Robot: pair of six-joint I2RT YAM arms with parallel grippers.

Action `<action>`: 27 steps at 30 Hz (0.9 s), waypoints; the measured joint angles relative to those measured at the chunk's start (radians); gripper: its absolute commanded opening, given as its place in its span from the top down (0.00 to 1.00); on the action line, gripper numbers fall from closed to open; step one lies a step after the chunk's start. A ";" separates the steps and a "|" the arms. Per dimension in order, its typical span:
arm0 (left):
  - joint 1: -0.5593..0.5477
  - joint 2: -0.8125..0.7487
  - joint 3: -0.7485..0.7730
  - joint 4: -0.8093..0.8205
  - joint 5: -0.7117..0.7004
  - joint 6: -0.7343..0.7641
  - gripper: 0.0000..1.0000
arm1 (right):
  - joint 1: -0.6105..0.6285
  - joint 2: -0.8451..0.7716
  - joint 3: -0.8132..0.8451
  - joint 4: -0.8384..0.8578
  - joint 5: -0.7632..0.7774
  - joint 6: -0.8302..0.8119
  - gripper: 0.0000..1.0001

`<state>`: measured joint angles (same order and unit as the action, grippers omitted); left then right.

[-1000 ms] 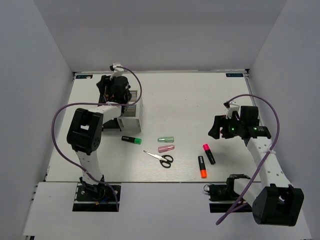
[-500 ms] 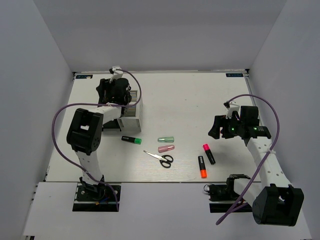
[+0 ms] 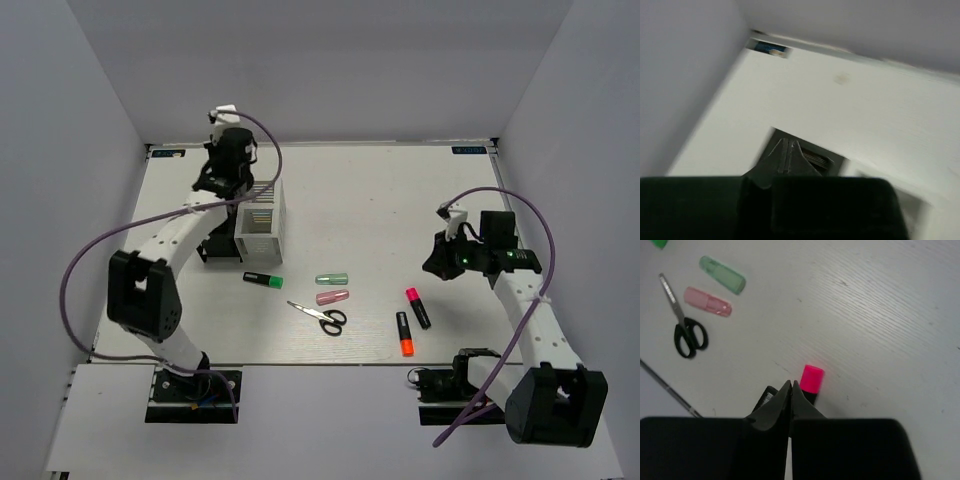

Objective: Sort the stationery into containers
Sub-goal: Pick up the stationery from the center of the board.

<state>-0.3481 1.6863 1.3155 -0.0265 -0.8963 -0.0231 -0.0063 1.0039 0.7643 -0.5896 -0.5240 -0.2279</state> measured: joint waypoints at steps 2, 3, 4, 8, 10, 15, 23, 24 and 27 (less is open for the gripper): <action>0.016 -0.067 0.095 -0.225 0.233 -0.138 0.69 | 0.009 0.043 0.024 -0.041 -0.079 -0.112 0.54; 0.029 -0.101 0.126 -0.313 0.336 -0.181 0.48 | 0.017 0.085 0.050 -0.086 -0.125 -0.190 0.30; 0.045 -0.140 0.146 -0.395 0.452 -0.222 0.35 | 0.024 0.134 0.090 -0.138 -0.171 -0.274 0.12; 0.067 -0.335 0.059 -0.643 0.870 -0.258 0.02 | 0.073 0.333 0.292 -0.278 -0.275 -0.544 0.27; 0.016 -0.453 -0.085 -0.718 1.001 -0.234 0.11 | 0.109 0.422 0.398 -0.298 -0.286 -0.615 0.87; -0.095 -0.743 -0.427 -0.845 1.155 -0.157 1.00 | 0.244 0.547 0.494 -0.244 -0.203 -0.563 0.63; -0.208 -0.752 -0.505 -0.862 1.152 -0.108 0.21 | 0.463 0.631 0.496 -0.107 -0.057 -0.475 0.53; -0.212 -0.747 -0.515 -0.858 1.137 -0.106 0.18 | 0.475 0.637 0.496 -0.091 -0.052 -0.490 0.57; -0.217 -0.791 -0.573 -0.840 1.091 -0.108 0.14 | 0.508 0.674 0.496 -0.053 -0.020 -0.527 0.59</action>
<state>-0.5655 0.8955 0.7422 -0.8669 0.1944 -0.1310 0.5018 1.6775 1.2602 -0.6422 -0.5442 -0.7551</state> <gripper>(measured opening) 0.851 0.417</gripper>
